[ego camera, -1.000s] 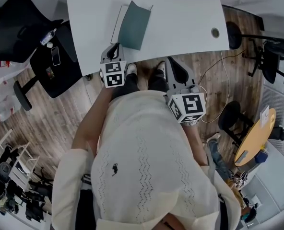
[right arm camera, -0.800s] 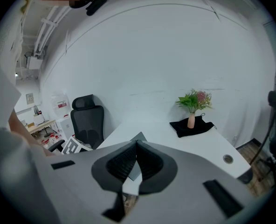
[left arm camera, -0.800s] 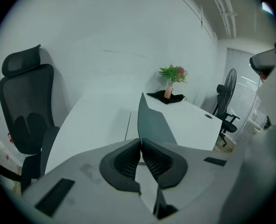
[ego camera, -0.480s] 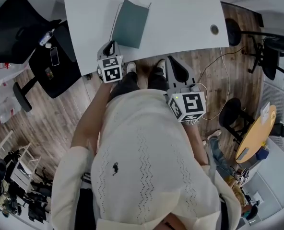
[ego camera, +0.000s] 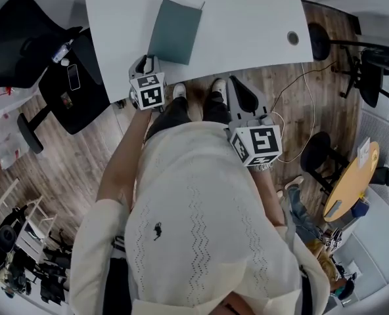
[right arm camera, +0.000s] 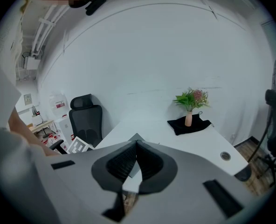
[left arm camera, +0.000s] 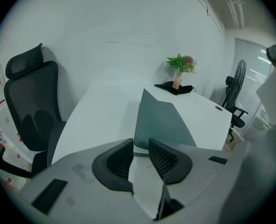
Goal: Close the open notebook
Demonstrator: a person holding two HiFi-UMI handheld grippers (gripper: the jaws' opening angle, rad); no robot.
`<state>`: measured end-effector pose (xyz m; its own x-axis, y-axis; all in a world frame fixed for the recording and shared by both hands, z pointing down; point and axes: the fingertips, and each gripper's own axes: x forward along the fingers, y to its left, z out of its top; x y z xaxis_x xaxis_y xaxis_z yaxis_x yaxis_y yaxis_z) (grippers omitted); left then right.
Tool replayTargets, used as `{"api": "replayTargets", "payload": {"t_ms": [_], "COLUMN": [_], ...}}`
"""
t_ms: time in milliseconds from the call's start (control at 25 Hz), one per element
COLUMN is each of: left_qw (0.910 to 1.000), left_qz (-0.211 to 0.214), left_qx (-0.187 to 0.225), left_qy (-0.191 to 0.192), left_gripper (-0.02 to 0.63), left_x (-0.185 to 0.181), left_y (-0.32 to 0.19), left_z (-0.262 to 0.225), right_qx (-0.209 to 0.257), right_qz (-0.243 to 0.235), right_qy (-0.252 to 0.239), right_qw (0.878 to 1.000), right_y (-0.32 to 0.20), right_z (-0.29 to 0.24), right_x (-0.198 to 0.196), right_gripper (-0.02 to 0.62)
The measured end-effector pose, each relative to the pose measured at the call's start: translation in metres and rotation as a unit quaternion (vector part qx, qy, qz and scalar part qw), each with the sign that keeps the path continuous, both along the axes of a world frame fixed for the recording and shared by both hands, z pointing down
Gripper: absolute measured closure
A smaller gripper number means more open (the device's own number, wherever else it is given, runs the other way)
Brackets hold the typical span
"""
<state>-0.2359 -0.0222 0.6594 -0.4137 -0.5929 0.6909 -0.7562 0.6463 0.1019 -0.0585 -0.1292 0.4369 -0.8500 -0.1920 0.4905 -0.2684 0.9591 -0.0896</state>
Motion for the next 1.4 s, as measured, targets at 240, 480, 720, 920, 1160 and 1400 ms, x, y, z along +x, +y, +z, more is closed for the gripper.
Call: {"api": "replayTargets", "payload": {"t_ms": [240,480,720,920,1160,1400], "left_qw": [1.0,0.999,0.9944,0.9896,0.9863,0.9828], "left_qz": [-0.001,0.004,0.029,0.023,0.002,-0.034], "left_qx": [0.001,0.038,0.09,0.126,0.141,0.152], "left_qy": [0.007,-0.023,-0.045,-0.065,-0.085,-0.099], "left_gripper": [0.436,0.556,0.594,0.594,0.594,0.594], "left_x": [0.006,0.018,0.042,0.063,0.089,0.109], "left_y": [0.009,0.005,-0.01,-0.016,-0.021,-0.027], "left_z": [-0.004,-0.04,-0.088,-0.13,-0.162,-0.181], "right_qx": [-0.005,-0.011,-0.02,-0.029,-0.036,-0.04], "right_qz": [-0.001,-0.025,-0.061,-0.098,-0.14,-0.187], "right_qy": [-0.002,-0.005,-0.008,-0.007,-0.007,-0.005], "right_qw": [1.0,1.0,0.998,0.995,0.989,0.982], "right_y": [-0.002,-0.004,-0.008,-0.011,-0.019,-0.029], "right_z": [0.002,0.002,0.003,0.005,0.002,0.006], "right_x": [0.002,-0.001,-0.005,-0.006,-0.005,-0.002], "right_gripper": [0.594,0.594,0.594,0.594,0.594,0.594]}}
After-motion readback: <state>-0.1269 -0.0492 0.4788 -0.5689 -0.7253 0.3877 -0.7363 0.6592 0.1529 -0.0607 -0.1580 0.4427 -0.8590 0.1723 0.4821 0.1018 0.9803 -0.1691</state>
